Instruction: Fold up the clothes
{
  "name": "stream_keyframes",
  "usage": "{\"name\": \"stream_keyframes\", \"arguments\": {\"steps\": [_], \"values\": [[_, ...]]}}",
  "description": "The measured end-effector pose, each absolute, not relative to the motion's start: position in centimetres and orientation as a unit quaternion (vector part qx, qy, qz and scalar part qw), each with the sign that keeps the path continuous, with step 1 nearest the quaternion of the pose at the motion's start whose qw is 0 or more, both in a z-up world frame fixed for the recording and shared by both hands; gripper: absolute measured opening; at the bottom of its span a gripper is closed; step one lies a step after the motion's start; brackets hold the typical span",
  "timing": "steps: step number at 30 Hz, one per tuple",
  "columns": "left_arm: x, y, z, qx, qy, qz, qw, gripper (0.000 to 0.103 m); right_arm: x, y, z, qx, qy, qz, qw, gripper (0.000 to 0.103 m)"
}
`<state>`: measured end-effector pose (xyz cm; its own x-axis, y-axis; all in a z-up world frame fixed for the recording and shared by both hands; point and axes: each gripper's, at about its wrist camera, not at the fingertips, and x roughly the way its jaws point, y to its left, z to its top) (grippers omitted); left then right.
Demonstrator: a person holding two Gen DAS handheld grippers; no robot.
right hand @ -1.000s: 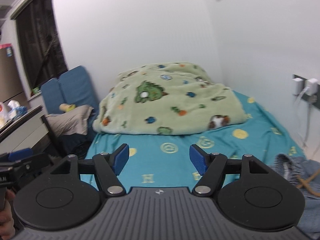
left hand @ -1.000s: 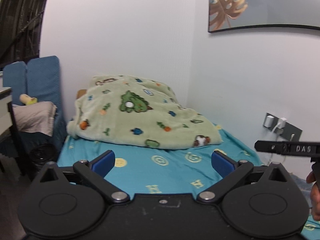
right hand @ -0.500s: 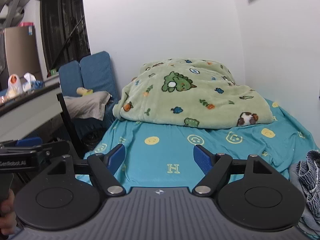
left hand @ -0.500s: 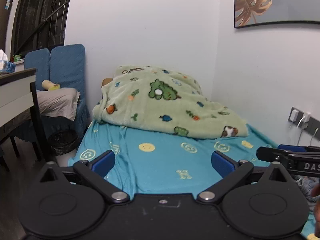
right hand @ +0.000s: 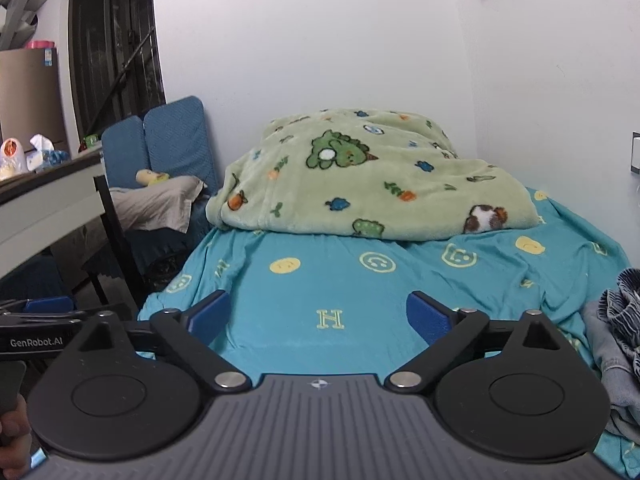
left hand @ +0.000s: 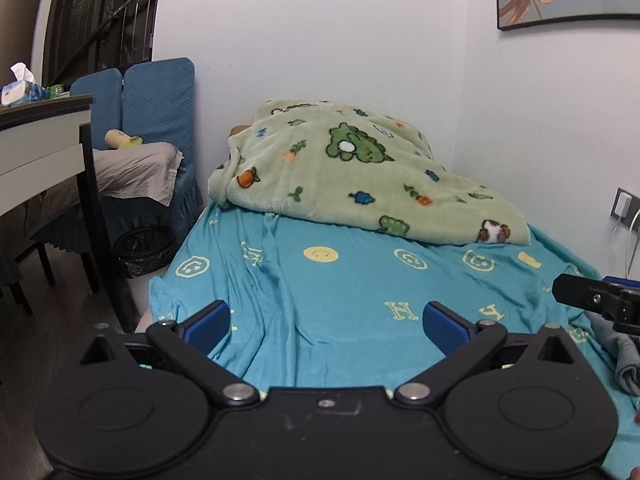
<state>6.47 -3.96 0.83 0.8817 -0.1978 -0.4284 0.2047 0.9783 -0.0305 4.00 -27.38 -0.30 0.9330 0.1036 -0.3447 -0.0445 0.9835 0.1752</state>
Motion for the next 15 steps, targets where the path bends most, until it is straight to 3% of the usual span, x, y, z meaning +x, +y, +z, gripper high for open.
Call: {"name": "stream_keyframes", "arguments": {"steps": [15], "values": [[6.7,-4.0,-0.4,0.019,0.239,-0.084,0.967,0.103,4.8,-26.7,-1.6,0.073,0.211,0.031,0.974,0.103]]}}
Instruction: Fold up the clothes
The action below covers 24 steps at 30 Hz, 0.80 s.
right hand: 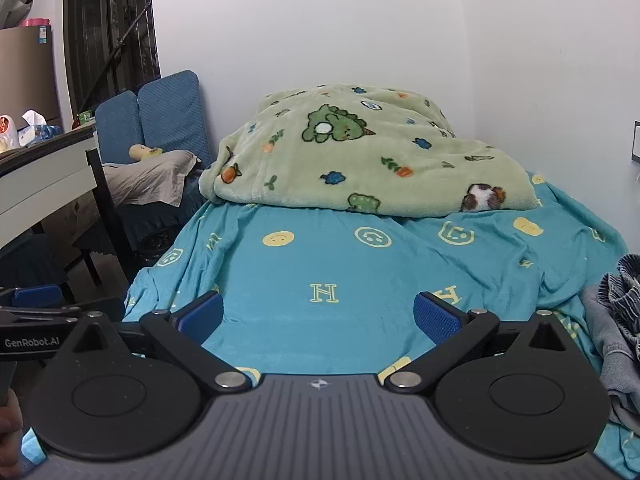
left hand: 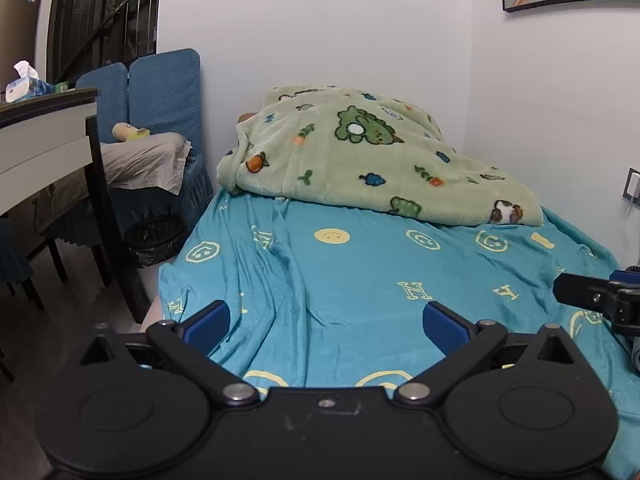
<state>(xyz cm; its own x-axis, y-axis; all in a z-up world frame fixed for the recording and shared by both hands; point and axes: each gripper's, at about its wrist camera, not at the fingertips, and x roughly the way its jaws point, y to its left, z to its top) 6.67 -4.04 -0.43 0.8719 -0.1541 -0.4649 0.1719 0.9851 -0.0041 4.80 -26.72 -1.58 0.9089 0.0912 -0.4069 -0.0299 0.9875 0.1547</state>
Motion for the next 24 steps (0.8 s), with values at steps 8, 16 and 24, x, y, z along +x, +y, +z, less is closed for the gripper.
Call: {"name": "stream_keyframes", "arguments": {"steps": [8,16,24], "values": [[6.8,-4.2,-0.7,0.026,0.242,-0.082,0.966,0.103,5.0,-26.5,-2.0,0.071,0.220,0.031,0.972,0.103],[6.9,-4.1,-0.7,0.026,0.241,-0.082,0.967,0.103,5.2,-26.1,-2.3,0.069,0.227,0.033,0.971,0.103],[7.0,-4.1,-0.8,0.027,0.242,-0.086,0.966,0.103,5.4,-26.4,-2.6,0.071,0.233,0.026,0.970,0.103]]}}
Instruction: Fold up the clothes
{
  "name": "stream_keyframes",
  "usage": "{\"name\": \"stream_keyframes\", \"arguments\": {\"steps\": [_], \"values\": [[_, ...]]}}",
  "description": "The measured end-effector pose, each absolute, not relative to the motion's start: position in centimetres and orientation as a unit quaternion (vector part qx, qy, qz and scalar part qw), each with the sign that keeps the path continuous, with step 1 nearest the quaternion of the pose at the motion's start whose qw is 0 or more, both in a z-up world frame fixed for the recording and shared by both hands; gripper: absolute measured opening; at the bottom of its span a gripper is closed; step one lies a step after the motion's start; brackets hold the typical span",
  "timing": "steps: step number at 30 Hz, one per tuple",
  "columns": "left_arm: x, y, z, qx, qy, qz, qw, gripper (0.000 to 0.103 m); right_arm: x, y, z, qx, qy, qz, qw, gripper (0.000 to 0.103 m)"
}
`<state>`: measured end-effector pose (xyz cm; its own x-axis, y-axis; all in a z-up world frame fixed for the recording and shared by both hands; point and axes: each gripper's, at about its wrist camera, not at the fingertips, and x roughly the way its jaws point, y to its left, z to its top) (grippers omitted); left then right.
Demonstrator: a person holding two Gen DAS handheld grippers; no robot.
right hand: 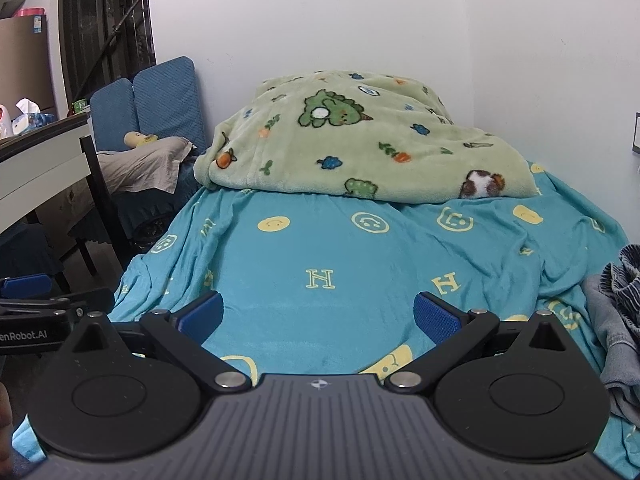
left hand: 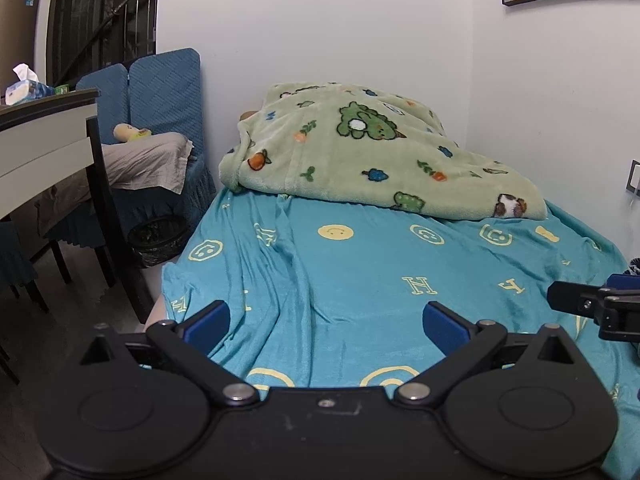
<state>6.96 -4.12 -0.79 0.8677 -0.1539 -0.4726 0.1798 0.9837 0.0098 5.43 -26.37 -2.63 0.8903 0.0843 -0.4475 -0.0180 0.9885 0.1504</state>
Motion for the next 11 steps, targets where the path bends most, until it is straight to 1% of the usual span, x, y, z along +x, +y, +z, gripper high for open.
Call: {"name": "stream_keyframes", "arguments": {"steps": [11], "values": [[6.93,-4.29,-0.89,0.031,0.242,-0.082,0.966,0.103,5.51,-26.16,-2.63,0.070,0.235,0.030,0.969,0.103]]}}
